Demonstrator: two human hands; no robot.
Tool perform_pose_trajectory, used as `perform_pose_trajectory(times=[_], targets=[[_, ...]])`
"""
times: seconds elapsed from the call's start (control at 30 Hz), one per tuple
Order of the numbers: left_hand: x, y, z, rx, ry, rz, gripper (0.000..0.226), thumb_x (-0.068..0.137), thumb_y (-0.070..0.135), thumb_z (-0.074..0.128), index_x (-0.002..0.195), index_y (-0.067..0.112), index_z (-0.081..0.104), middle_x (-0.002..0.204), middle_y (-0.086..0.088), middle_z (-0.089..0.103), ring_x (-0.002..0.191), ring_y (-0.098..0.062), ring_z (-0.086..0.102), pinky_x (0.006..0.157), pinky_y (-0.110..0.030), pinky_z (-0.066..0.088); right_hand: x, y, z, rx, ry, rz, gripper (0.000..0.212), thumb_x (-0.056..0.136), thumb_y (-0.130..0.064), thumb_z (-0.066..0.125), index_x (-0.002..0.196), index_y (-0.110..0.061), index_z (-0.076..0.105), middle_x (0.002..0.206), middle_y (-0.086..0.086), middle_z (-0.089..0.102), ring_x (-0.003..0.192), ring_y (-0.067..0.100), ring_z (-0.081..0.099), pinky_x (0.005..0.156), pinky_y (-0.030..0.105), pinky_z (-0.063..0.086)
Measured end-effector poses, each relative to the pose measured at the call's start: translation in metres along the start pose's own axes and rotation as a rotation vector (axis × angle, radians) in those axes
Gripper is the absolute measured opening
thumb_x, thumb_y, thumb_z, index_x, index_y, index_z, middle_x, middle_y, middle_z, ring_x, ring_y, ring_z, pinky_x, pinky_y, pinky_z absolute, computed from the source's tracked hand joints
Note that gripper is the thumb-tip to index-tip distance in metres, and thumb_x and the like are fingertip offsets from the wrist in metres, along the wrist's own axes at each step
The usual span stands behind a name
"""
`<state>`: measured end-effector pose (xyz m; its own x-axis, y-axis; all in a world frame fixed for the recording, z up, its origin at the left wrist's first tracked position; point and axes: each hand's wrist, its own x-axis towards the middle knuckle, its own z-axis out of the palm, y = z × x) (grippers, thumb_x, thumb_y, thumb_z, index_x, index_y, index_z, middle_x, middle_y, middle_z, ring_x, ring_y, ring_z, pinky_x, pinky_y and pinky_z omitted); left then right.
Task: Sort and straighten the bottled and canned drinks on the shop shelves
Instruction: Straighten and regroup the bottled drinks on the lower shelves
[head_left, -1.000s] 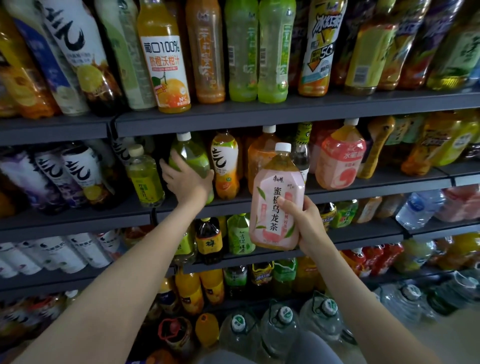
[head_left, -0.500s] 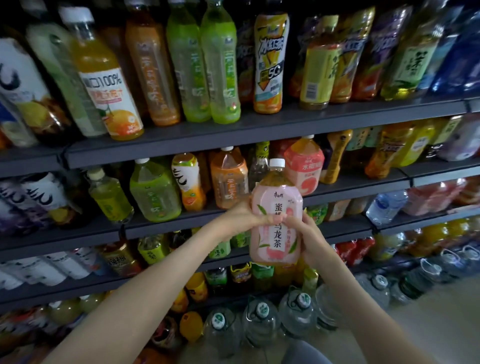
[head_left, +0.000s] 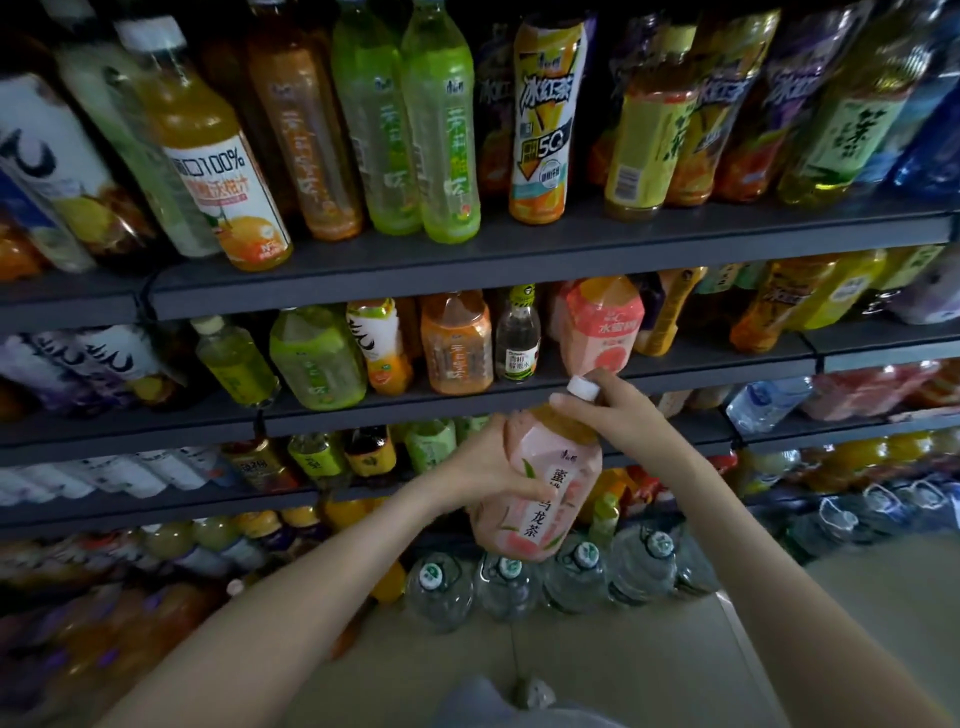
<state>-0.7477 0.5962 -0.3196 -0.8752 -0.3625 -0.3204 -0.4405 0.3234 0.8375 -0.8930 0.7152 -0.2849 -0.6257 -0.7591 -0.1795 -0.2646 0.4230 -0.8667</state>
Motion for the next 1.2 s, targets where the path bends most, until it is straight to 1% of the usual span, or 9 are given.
perform_pose_trajectory(times=[0.17, 0.23, 0.43, 0.53, 0.7, 0.8, 1.03, 1.13, 1.2], targets=[[-0.025, -0.010, -0.008, -0.018, -0.025, -0.004, 0.084, 0.062, 0.028, 0.088, 0.125, 0.027, 0.033, 0.108, 0.024, 0.051, 0.104, -0.001, 0.054, 0.087, -0.018, 0.046, -0.014, -0.005, 0.030, -0.053, 0.101, -0.040, 0.036, 0.084, -0.039, 0.067, 0.091, -0.005, 0.058, 0.079, 0.009, 0.061, 0.069, 0.012, 0.055, 0.059, 0.026, 0.040], [-0.032, -0.018, -0.010, -0.003, -0.007, -0.018, 0.082, 0.061, 0.030, 0.089, 0.124, 0.025, 0.035, 0.109, 0.018, 0.053, 0.106, -0.005, 0.055, 0.088, -0.023, 0.048, -0.019, -0.007, 0.041, 0.010, 0.110, -0.004, 0.028, 0.085, -0.035, 0.068, 0.086, -0.009, 0.056, 0.073, 0.000, 0.056, 0.066, 0.009, 0.052, 0.057, 0.023, 0.038], [-0.050, -0.040, -0.006, -0.126, 0.036, -0.088, 0.073, 0.062, 0.027, 0.088, 0.116, 0.024, 0.040, 0.103, 0.022, 0.053, 0.092, 0.007, 0.053, 0.063, -0.009, 0.044, -0.027, 0.004, 0.062, 0.240, 0.019, 0.053, 0.023, 0.084, -0.032, 0.070, 0.096, -0.013, 0.064, 0.082, 0.005, 0.062, 0.078, 0.018, 0.059, 0.071, 0.035, 0.049], [-0.048, -0.047, 0.001, -0.206, 0.073, -0.118, 0.075, 0.060, 0.028, 0.089, 0.119, 0.021, 0.043, 0.108, 0.013, 0.061, 0.097, -0.001, 0.060, 0.076, -0.018, 0.053, -0.032, 0.019, 0.061, 0.324, -0.131, 0.058, 0.036, 0.084, -0.039, 0.065, 0.111, -0.016, 0.060, 0.097, -0.003, 0.064, 0.090, 0.011, 0.061, 0.075, 0.021, 0.046], [-0.026, -0.061, 0.026, -0.389, 0.143, -0.149, 0.066, 0.056, 0.030, 0.089, 0.109, 0.029, 0.050, 0.107, 0.001, 0.068, 0.098, -0.014, 0.067, 0.085, -0.035, 0.056, -0.027, 0.073, 0.068, 0.563, -0.449, 0.175, 0.064, 0.082, -0.038, 0.067, 0.136, -0.029, 0.035, 0.121, 0.001, 0.063, 0.103, 0.017, 0.066, 0.077, 0.029, 0.055], [-0.005, -0.069, 0.048, -0.453, 0.158, -0.136, 0.045, 0.068, 0.011, 0.083, 0.102, 0.028, 0.058, 0.101, -0.001, 0.071, 0.095, -0.016, 0.069, 0.086, -0.036, 0.055, -0.015, 0.109, 0.074, 0.583, -0.403, 0.155, 0.077, 0.072, -0.032, 0.075, 0.136, -0.022, 0.034, 0.121, 0.008, 0.062, 0.105, 0.023, 0.066, 0.080, 0.034, 0.057], [0.070, -0.096, 0.104, -0.468, 0.087, -0.083, 0.057, 0.075, 0.017, 0.079, 0.125, 0.018, 0.052, 0.115, -0.001, 0.066, 0.103, -0.011, 0.065, 0.087, -0.026, 0.053, 0.015, 0.199, 0.064, 0.806, -0.209, 0.092, 0.074, 0.062, -0.042, 0.084, 0.117, -0.001, 0.057, 0.103, 0.020, 0.070, 0.092, 0.036, 0.069, 0.077, 0.045, 0.057], [0.106, -0.117, 0.117, -0.391, 0.077, -0.024, 0.063, 0.078, 0.038, 0.071, 0.134, 0.020, 0.047, 0.124, 0.003, 0.061, 0.113, -0.012, 0.059, 0.095, -0.027, 0.048, 0.033, 0.237, 0.060, 0.911, -0.104, 0.060, 0.036, 0.080, -0.026, 0.068, 0.105, -0.002, 0.060, 0.087, 0.013, 0.073, 0.079, 0.026, 0.071, 0.064, 0.034, 0.058], [0.129, -0.132, 0.127, -0.272, 0.222, 0.024, 0.052, 0.088, 0.041, 0.063, 0.132, 0.020, 0.047, 0.118, 0.008, 0.060, 0.112, -0.010, 0.058, 0.094, -0.023, 0.047, 0.050, 0.266, 0.057, 0.929, -0.040, 0.041, 0.030, 0.078, -0.023, 0.059, 0.102, -0.005, 0.060, 0.081, 0.008, 0.074, 0.073, 0.021, 0.072, 0.059, 0.030, 0.057]])
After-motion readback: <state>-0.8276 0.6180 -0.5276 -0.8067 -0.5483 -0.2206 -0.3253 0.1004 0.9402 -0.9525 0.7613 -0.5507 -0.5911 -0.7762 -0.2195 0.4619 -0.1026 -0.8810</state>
